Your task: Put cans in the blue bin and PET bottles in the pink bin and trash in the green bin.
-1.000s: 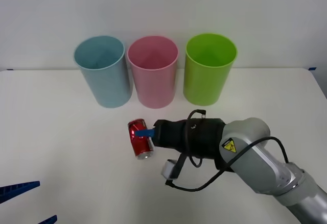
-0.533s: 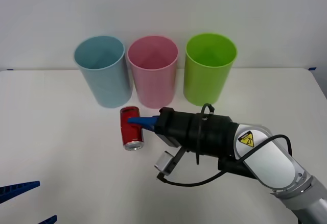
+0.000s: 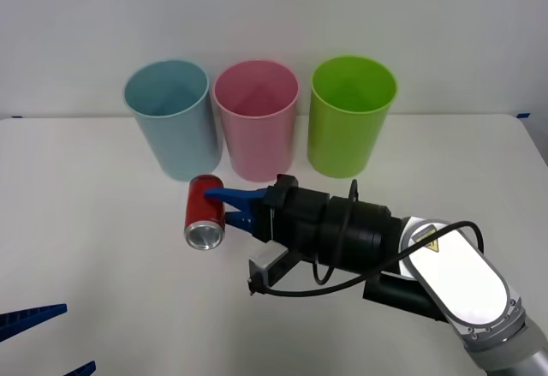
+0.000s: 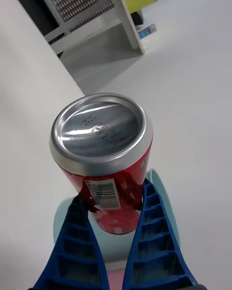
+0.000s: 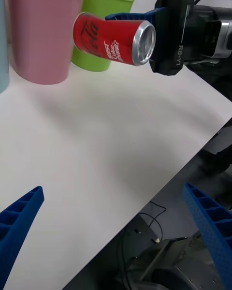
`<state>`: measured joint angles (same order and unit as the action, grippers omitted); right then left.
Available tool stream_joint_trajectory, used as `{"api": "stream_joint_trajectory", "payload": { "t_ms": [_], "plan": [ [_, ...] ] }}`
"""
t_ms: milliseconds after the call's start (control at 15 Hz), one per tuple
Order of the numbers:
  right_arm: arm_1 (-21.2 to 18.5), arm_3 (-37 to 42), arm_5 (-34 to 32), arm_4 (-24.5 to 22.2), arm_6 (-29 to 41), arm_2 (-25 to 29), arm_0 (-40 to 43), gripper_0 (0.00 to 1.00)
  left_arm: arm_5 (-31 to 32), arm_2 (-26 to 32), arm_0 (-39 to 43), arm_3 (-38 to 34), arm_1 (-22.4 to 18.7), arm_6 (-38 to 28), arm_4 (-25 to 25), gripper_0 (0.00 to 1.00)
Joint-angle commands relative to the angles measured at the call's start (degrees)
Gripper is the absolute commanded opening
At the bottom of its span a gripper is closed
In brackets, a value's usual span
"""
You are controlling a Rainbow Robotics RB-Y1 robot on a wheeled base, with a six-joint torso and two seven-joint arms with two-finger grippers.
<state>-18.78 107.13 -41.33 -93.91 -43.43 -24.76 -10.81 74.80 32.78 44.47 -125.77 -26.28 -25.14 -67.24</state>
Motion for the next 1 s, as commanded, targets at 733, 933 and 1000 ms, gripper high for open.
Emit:
{"api": "stream_joint_trajectory", "payload": {
  "t_ms": [733, 933, 1000],
  "plan": [
    [2.35, 6.07, 11.18, 0.40, 40.00, 0.85, 0.70, 0.00, 0.00, 0.00, 0.00, 0.00, 0.00, 0.00, 0.00, 1.00],
    [5.60, 6.33, 11.35, -0.74, 44.84, 0.85, 0.61, 0.00, 0.00, 0.00, 0.00, 0.00, 0.00, 0.00, 0.00, 1.00],
    [6.39, 6.33, 11.35, -2.68, 46.86, 0.85, 0.52, 0.00, 0.00, 0.00, 0.00, 0.00, 0.00, 0.00, 0.00, 1.00]
  ]
}}
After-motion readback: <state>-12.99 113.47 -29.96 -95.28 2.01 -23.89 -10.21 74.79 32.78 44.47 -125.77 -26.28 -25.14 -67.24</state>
